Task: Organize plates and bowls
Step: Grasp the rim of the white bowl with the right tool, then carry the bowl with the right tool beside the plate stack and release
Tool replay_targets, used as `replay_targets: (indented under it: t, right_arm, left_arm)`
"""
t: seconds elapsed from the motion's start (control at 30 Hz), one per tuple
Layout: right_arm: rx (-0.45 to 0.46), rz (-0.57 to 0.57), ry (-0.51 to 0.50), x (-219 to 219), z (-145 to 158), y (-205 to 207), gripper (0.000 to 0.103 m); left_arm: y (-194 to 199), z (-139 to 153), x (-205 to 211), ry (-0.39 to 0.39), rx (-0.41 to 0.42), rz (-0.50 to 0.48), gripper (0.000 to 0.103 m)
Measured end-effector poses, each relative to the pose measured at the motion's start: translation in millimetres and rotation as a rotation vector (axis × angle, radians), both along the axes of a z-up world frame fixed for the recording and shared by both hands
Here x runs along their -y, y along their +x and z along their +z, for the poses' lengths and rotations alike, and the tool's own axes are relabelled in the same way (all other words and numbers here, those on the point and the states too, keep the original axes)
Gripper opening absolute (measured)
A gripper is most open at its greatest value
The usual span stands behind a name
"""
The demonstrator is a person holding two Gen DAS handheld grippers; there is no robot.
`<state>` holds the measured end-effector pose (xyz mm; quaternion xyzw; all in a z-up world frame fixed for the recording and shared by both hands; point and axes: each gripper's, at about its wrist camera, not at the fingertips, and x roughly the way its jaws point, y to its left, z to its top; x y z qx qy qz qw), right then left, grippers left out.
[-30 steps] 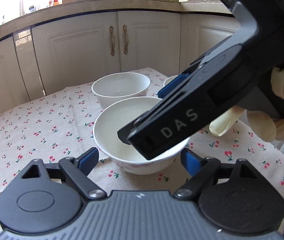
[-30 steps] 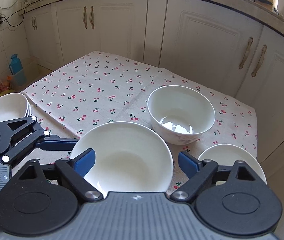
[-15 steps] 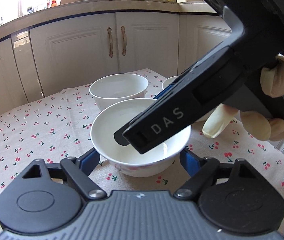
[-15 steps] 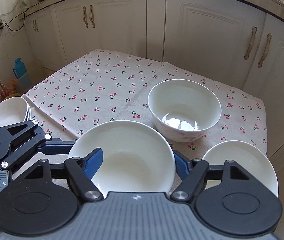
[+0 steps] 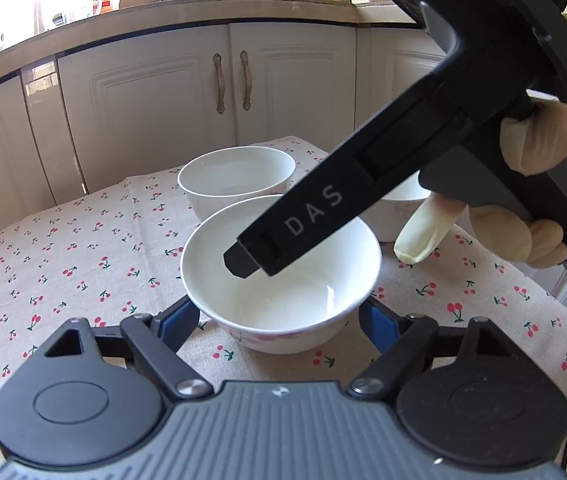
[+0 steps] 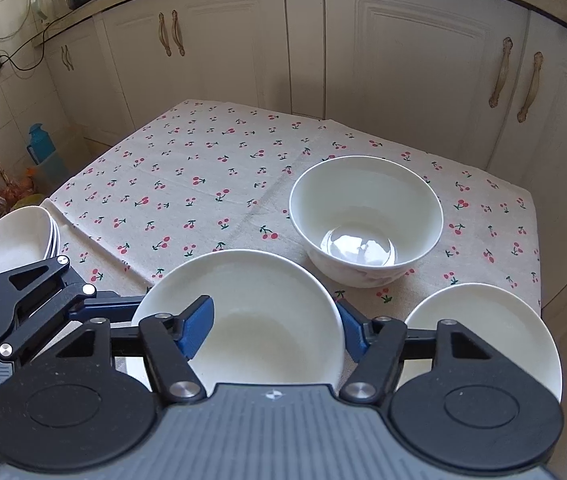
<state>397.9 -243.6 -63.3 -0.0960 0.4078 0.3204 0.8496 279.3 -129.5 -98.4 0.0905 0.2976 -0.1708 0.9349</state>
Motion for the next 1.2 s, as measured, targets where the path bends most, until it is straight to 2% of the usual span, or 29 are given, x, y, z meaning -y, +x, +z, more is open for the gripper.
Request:
replay_targets:
  t: [0.23, 0.53, 0.83, 1.2]
  right_arm:
    - [-0.006, -0.009, 0.008, 0.0, 4.2, -7.6, 0.071]
    - [-0.016, -0.029, 0.009, -1.6, 15.5, -32.8, 0.072]
    - [-0.021, -0.064, 0.031, -4.9, 26.9, -74.2, 0.072]
    - [-0.017, -0.081, 0.020, -18.6, 33.9, -125.7, 0.072]
  left_arm:
    - [-2.6, 3.8, -1.1, 0.003, -0.021, -0.012, 0.086]
    - [-24.2, 17.8, -5.8, 0.024, -0.024, -0.057, 0.086]
    - [-58.8, 31.1, -15.8, 0.048, -0.025, -0.119, 0.086]
    - [-100.7, 37.5, -32.9, 0.040, -0.043, -0.171, 0.086]
